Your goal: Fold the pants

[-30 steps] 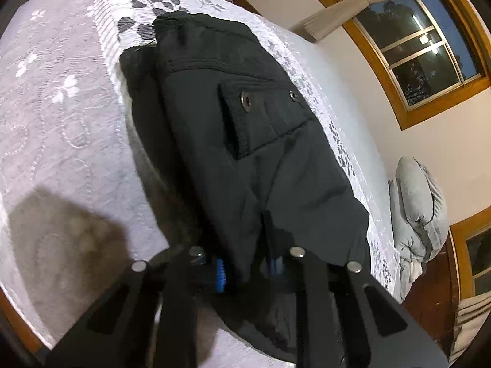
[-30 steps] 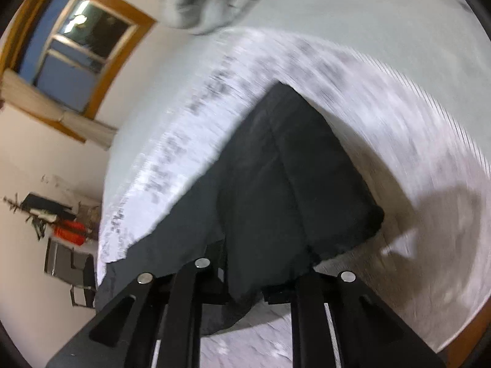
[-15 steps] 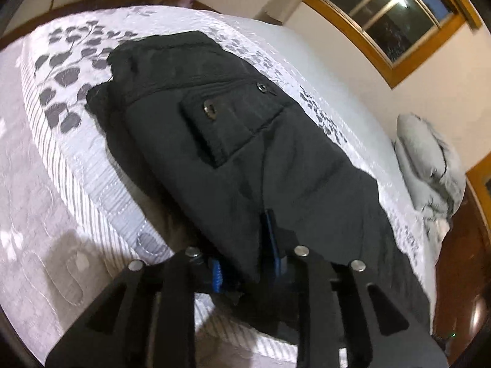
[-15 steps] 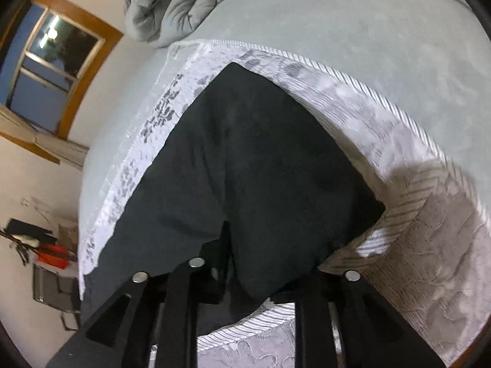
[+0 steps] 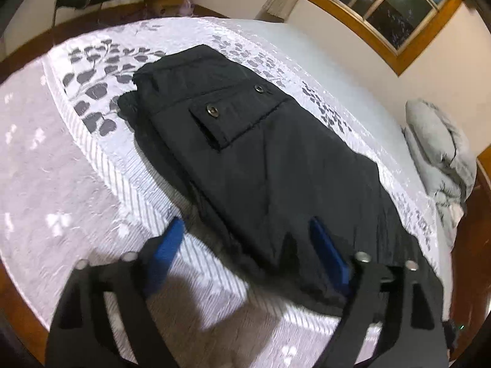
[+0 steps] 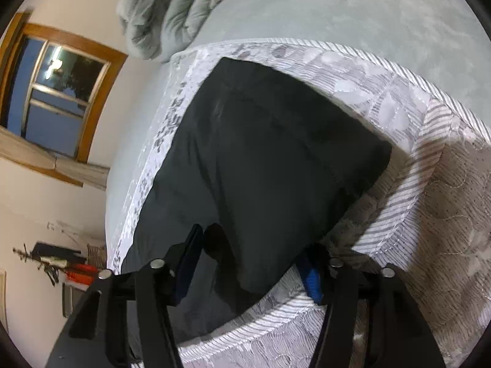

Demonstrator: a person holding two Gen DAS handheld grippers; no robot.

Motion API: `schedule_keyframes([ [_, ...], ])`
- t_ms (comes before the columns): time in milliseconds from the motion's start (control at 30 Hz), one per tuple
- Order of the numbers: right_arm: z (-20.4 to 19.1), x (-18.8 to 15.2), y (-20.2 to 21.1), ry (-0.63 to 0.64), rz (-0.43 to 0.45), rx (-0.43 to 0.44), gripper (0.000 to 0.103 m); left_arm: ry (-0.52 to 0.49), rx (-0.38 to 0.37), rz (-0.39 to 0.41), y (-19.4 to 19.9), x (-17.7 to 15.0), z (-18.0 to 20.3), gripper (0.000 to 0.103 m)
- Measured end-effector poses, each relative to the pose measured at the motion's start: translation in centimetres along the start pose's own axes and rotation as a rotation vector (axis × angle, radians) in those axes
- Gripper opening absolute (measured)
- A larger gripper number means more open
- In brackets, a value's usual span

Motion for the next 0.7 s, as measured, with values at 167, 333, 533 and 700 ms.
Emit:
schedule_keyframes([
  [167,-1.3,1.1,0.8,0.025,0.016,0.033,0.012,-0.073,0.039,-0.026,0.6,-0.8,0.6,0.089],
  [333,-6.3,2.0,3.2,0.192,0.096,-0.09,0.008,-0.106,0.044,-0.025,0.9,-1.2,1.0,0.089],
  [533,-17.2,1.9,5.2,0.56,0.192,-0.271,0.008,-0.127,0.048,-0.012,1.6,-1.2,0.8,0.089],
  [700,-26.5,-1.1,3.7,0.836,0.191,-0.306,0.008,-0.114,0.033,-0.015,2.0,-1.1,0.2,0.089],
])
Point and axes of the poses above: each gripper's, at about its wrist camera, not at the fingertips, and y roughly against the way its jaws point, z to its right, x to its top, the point moved 7 cm from there along -y, roughly the way its jaws point, and after that the axes turned 14 degrees about y, right-handed, at the moved point
